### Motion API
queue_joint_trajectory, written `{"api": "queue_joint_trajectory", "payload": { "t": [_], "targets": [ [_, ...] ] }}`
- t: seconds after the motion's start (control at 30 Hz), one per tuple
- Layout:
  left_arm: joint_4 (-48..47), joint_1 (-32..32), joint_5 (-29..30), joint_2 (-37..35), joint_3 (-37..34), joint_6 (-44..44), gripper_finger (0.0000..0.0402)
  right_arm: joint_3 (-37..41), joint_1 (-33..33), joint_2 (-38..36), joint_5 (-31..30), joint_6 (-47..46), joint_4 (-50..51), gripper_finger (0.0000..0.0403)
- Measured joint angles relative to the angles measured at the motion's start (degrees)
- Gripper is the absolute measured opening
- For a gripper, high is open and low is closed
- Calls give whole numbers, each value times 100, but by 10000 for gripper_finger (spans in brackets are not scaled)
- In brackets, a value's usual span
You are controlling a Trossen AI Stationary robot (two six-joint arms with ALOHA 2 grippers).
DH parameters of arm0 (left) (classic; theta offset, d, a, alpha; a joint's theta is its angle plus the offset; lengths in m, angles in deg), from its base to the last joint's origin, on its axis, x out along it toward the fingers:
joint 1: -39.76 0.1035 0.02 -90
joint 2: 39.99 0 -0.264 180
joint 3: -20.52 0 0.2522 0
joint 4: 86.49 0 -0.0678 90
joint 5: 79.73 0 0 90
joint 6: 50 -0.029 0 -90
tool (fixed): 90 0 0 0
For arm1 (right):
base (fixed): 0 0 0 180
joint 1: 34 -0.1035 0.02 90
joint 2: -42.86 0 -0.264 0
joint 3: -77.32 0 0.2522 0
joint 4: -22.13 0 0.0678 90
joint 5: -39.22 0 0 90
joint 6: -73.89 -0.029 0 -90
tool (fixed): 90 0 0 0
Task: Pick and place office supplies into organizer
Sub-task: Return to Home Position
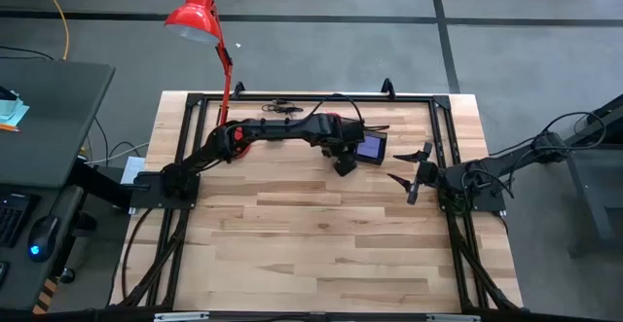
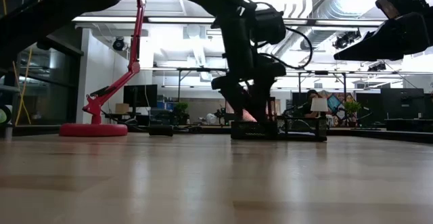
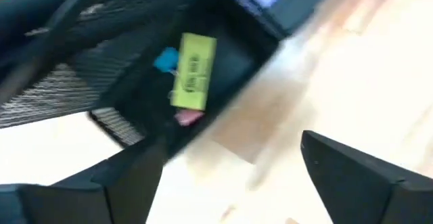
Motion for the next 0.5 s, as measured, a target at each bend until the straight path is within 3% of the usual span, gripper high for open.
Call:
{"api": "queue_joint_trajectory", "payload": {
  "t": [0.17,0.37,0.43,0.5],
  "targets": [
    [7,-184,-157,-2,2,-122,356,0,-1,0,0,0,0,259],
    [802,-474,-67,-2,2,-1170,375,0,0,0,0,0,0,259],
    [1119,-524,-375,-2,2,-1514,381,0,1,0,0,0,0,259],
    [1309,-530,-1049,-2,41,-1815,386,0,0,0,0,0,0,259]
  ]
}}
